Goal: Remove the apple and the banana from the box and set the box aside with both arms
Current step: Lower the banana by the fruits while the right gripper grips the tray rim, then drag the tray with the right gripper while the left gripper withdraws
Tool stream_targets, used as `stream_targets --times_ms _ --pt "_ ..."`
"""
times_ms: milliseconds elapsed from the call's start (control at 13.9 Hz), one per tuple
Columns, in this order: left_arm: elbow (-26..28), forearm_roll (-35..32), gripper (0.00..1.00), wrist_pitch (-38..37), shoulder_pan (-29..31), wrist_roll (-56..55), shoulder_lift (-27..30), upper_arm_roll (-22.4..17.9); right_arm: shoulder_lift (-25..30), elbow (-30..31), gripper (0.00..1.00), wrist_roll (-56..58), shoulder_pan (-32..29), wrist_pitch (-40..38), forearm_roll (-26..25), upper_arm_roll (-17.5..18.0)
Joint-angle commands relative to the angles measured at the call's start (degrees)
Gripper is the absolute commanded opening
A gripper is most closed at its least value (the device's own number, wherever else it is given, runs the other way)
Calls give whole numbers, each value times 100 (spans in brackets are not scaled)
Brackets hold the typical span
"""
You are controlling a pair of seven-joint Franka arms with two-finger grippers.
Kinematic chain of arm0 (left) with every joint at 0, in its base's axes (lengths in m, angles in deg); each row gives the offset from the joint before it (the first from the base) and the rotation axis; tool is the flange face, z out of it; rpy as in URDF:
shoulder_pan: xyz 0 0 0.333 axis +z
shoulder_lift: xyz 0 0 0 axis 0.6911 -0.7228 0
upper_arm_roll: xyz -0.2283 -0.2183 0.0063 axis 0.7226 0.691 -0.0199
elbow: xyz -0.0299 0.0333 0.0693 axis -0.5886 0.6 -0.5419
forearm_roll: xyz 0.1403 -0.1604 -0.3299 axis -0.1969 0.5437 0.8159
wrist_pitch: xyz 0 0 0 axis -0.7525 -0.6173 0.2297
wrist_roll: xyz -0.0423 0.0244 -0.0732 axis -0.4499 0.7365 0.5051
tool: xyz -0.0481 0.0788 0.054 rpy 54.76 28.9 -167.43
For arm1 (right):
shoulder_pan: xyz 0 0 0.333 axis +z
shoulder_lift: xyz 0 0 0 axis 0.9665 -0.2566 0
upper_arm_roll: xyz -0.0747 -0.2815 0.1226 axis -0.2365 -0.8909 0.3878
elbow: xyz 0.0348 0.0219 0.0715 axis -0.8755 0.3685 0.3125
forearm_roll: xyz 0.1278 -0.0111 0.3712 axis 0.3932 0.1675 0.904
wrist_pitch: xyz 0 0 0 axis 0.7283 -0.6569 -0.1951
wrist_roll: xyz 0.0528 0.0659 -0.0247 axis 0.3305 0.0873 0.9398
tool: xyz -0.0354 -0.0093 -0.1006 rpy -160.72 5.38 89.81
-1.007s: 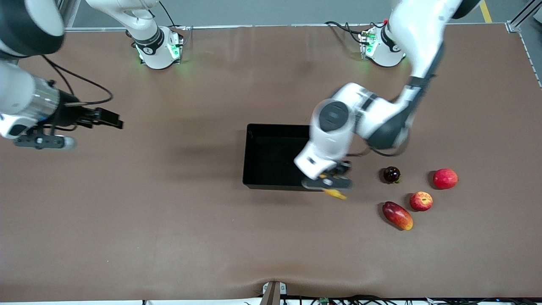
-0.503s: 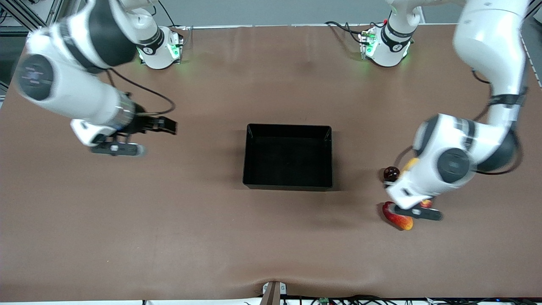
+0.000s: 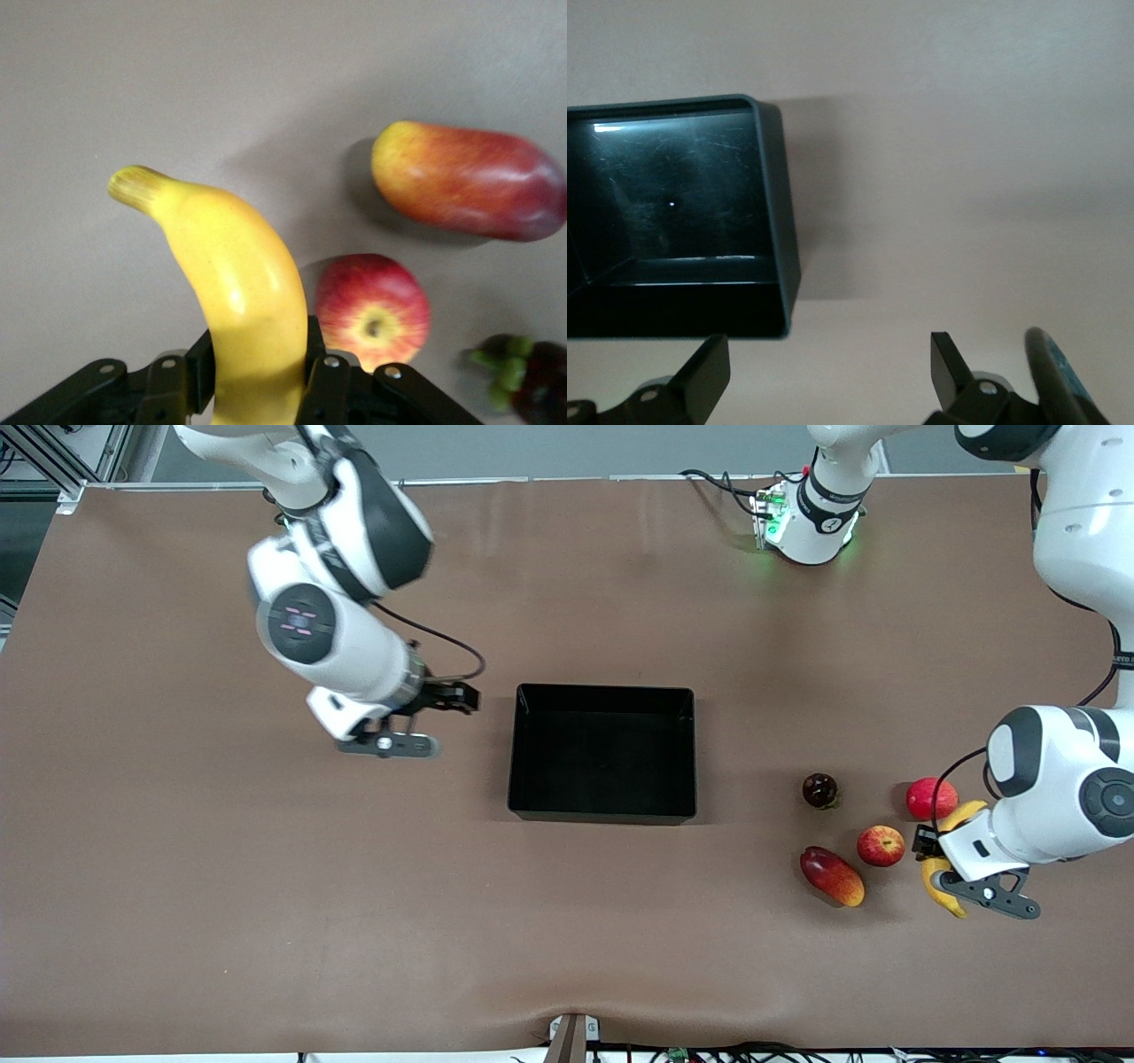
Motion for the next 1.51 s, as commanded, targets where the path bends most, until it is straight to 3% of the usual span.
stream_targets --times_ms 0,359,647,719,863,1007,1150,1222,1366,1438 --pt "-11 -52 0 177 89 692 -56 13 -392 -105 100 -188 259 334 -37 -66" --pt "-20 -52 0 431 169 1456 -293 13 -1156 -97 100 -556 585 1450 -72 -74" --pt "-29 26 0 897 283 1669 -697 13 -1543 -61 100 -662 664 1768 -204 -92" --pt "-29 35 0 950 292 1669 -759 13 -1562 -53 95 -662 664 1768 -274 -92" --pt "-29 62 0 1046 292 1669 -864 13 -1641 -53 53 -671 664 1803 -283 -92" --pt "-29 158 1 1239 301 1669 -979 13 -1658 -53 18 -680 664 1812 -283 -92" --pt "-38 150 19 1512 301 1678 -1067 13 -1650 -79 0 -863 664 1812 -274 -83" --pt "-38 150 37 1548 301 1678 -1067 4 -1658 -105 0 -1004 673 1812 -266 -83" --pt "-55 141 100 1557 327 1704 -1058 4 -1641 -114 0 -1049 664 1804 -239 -83" --pt "-55 124 100 1557 423 1800 -1032 13 -1641 -114 0 -1049 656 1795 -222 -83"
